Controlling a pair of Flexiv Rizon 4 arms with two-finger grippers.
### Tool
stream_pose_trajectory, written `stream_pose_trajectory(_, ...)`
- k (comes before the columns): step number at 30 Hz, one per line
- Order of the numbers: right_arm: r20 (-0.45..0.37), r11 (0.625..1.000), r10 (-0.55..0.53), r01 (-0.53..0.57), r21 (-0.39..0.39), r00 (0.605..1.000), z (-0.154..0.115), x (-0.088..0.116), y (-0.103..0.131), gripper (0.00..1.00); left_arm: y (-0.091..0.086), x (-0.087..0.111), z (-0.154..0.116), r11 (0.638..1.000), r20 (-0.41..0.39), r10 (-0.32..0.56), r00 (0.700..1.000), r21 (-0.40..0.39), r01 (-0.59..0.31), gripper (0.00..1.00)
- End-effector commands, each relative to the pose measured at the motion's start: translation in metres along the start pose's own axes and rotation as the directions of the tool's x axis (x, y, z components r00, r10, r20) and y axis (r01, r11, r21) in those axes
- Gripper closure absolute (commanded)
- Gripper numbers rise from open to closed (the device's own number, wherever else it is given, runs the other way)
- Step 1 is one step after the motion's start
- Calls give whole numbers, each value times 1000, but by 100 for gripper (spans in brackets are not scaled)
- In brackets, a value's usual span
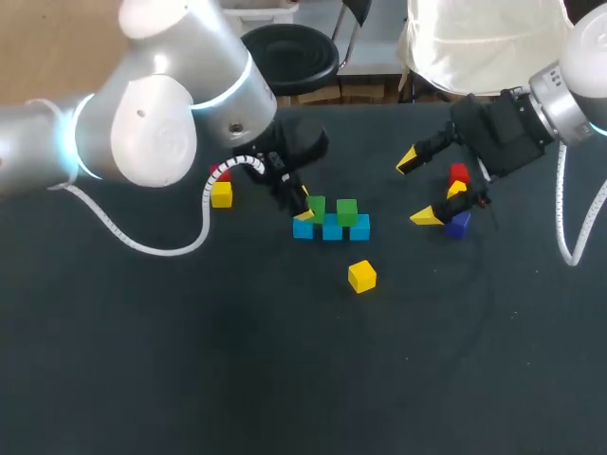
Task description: Place the blue cubes, place green cubes on the blue cubes, place the yellow cubes on the green cubes, then place the red cubes on the yellow cubes, and place purple cube on the red cubes.
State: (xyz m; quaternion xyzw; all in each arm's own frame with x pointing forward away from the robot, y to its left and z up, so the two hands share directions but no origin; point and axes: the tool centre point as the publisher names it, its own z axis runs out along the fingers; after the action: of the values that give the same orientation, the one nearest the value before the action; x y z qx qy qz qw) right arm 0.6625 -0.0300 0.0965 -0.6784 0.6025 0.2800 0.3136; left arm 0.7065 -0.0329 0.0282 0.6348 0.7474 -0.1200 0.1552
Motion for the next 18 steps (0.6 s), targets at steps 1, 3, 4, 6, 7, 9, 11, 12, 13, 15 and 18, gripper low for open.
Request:
stream_pose_trajectory(1,2,1000,-1,1,0,1000,0,0,0,0,-2,1,0,1000,5,-2,1000,-3,2,100)
stream_pose_trajectory(3,2,1000,-1,1,0,1000,0,0,0,0,-3,1,0,1000,5,-3,1000,-1,3,100)
stream_pose_trajectory(4,2,1000,-1,1,0,1000,0,0,0,0,-3,1,0,1000,5,-4,1000,-1,4,100)
stream_pose_trajectory(6,2,1000,-1,1,0,1000,0,0,0,0,-3,1,0,1000,5,-5,1000,-1,5,100)
stream_pose_trajectory(7,2,1000,-1,1,0,1000,0,0,0,0,-4,1,0,1000,5,-7,1000,-2,7,100)
stream_pose_trajectory(9,2,1000,-1,1,0,1000,0,0,0,0,-4,1,0,1000,6,-9,1000,-5,9,100)
stream_pose_trajectory(11,2,1000,-1,1,0,1000,0,0,0,0,-4,1,0,1000,6,-12,1000,-7,12,100)
stream_pose_trajectory(12,2,1000,-1,1,0,1000,0,0,0,0,-4,1,0,1000,7,-14,1000,-7,15,100)
stream_pose_trajectory(13,2,1000,-1,1,0,1000,0,0,0,0,-4,1,0,1000,6,-17,1000,-9,17,100)
stream_pose_trajectory(15,2,1000,-1,1,0,1000,0,0,0,0,-4,1,0,1000,6,-17,1000,-12,17,100)
stream_pose_trajectory(18,2,1000,-1,1,0,1000,0,0,0,0,-4,1,0,1000,6,-21,1000,-15,21,100)
